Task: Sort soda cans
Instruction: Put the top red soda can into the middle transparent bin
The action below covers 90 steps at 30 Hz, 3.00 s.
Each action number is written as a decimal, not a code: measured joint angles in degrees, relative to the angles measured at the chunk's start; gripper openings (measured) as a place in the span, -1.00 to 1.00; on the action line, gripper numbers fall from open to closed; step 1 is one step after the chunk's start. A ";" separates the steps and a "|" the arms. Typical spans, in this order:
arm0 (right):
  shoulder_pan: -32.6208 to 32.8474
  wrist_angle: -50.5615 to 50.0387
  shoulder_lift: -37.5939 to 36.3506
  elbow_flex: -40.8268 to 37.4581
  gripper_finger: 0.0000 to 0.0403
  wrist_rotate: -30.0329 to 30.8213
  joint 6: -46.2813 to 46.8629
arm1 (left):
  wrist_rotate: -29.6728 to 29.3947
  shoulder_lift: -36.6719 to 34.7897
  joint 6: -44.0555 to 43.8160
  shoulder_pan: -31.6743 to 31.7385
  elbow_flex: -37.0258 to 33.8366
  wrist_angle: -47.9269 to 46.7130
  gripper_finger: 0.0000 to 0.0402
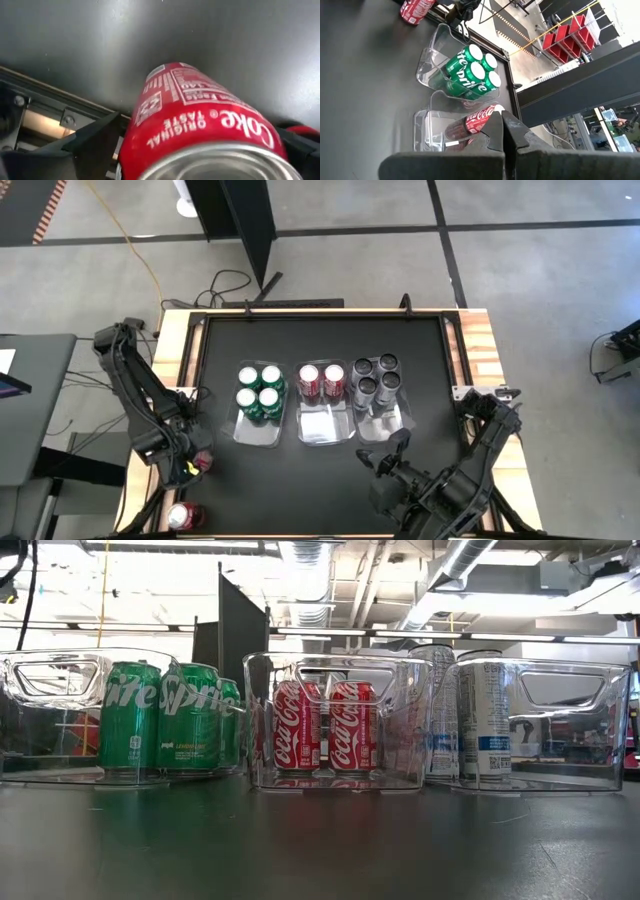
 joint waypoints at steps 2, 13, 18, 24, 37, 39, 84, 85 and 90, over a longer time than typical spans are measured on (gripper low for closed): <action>-0.03 0.00 0.00 0.00 -0.98 0.00 0.00 | -0.44 0.00 0.46 0.00 -0.59 0.68 0.83; -0.07 0.00 0.00 0.00 -0.98 0.00 -0.02 | -2.64 -0.02 3.49 0.00 -0.65 1.67 0.47; -0.07 -0.01 0.00 0.00 -0.98 0.02 -0.09 | -2.23 0.09 4.10 0.02 0.37 2.00 0.47; -0.07 0.00 0.00 0.00 -0.98 0.02 -0.13 | -2.21 0.07 5.90 0.86 6.03 -2.05 0.47; -0.07 -0.02 0.00 0.00 -0.98 0.08 -0.54 | -18.67 0.11 23.09 12.90 27.88 -10.38 0.47; -0.22 -0.02 0.00 0.00 -0.98 0.09 -0.70 | -21.28 0.45 29.31 17.43 30.16 -8.64 0.47; -0.42 0.34 0.00 0.00 -0.98 -1.40 -4.46 | 2.70 35.76 96.69 60.49 52.05 3.47 0.47; -0.42 0.37 0.00 0.00 -0.98 -1.40 -4.46 | 2.58 35.76 97.62 60.52 52.05 3.55 0.47; -0.23 0.37 0.00 0.00 -0.98 -1.40 -4.59 | 2.38 35.74 101.58 60.63 50.79 4.78 0.47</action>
